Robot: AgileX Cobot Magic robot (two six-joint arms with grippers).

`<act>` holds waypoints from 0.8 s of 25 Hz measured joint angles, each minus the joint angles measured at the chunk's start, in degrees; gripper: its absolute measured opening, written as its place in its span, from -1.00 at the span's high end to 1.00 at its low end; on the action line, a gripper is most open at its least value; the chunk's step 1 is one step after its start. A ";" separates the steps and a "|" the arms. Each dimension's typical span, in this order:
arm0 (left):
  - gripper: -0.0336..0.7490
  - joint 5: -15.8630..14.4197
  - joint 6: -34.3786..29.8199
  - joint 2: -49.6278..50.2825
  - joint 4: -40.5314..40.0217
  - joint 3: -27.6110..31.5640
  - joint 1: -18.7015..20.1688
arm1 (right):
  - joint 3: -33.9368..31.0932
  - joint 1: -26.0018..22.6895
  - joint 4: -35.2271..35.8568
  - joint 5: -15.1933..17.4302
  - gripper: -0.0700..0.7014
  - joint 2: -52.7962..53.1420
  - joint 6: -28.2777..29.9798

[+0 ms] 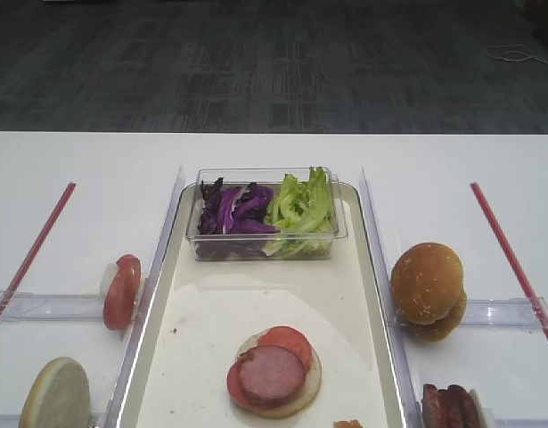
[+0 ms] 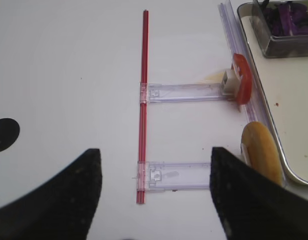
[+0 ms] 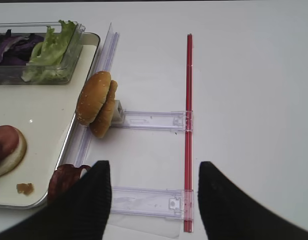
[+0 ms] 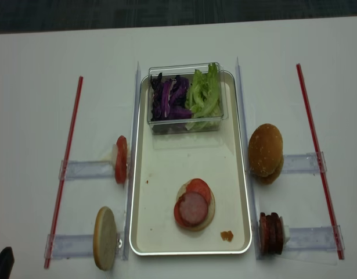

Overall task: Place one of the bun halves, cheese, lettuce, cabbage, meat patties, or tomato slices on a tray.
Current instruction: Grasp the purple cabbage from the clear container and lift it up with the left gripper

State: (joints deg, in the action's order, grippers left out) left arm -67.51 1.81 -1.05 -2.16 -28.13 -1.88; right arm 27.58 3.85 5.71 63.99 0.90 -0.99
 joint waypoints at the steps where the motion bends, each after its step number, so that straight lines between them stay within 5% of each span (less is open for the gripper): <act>1: -0.29 0.00 -0.10 0.00 0.00 0.00 0.00 | 0.00 0.00 0.00 0.00 -0.22 0.00 0.00; 20: -0.29 -0.08 -0.43 4.11 -1.33 -2.26 0.00 | 0.00 0.00 0.00 0.00 -0.22 0.00 0.00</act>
State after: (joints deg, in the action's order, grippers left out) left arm -67.59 1.38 3.06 -3.49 -30.39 -1.88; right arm 27.58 3.85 5.71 63.99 0.90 -0.99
